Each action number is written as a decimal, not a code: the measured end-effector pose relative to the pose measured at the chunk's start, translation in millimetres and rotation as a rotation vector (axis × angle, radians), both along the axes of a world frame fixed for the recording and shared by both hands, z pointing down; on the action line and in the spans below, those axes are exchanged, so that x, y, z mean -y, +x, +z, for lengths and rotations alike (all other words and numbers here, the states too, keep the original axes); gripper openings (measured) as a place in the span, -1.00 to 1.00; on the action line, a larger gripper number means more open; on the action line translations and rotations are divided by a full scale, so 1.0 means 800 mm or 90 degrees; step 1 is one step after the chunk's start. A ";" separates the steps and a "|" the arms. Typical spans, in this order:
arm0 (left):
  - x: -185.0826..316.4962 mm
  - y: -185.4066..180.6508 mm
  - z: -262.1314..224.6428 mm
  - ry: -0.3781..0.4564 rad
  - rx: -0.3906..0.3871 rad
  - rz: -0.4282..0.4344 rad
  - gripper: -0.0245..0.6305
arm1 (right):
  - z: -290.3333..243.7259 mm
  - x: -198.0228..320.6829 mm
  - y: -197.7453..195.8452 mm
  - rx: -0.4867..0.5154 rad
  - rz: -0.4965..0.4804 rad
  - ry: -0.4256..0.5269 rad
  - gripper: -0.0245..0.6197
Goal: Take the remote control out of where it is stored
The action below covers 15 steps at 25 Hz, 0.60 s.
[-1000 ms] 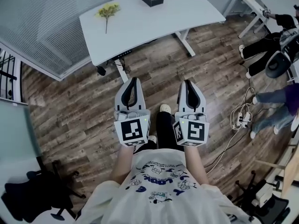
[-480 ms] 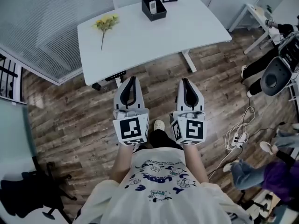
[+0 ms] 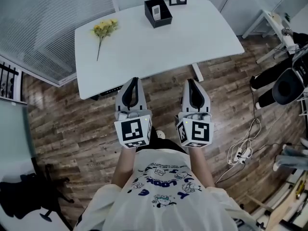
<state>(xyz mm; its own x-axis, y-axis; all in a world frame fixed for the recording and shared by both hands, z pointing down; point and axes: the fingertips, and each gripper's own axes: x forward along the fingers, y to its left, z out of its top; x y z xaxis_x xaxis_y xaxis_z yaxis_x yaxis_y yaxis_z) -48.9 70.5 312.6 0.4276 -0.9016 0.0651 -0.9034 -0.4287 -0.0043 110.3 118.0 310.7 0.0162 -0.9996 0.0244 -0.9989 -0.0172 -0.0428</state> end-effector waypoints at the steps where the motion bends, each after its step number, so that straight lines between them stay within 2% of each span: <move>1: 0.009 0.004 0.002 -0.003 0.002 -0.001 -0.87 | 0.003 0.009 0.004 0.002 -0.001 -0.004 -0.78; 15: 0.186 0.056 0.033 -0.043 -0.012 0.006 -0.87 | 0.032 0.183 0.046 -0.005 -0.006 -0.037 -0.78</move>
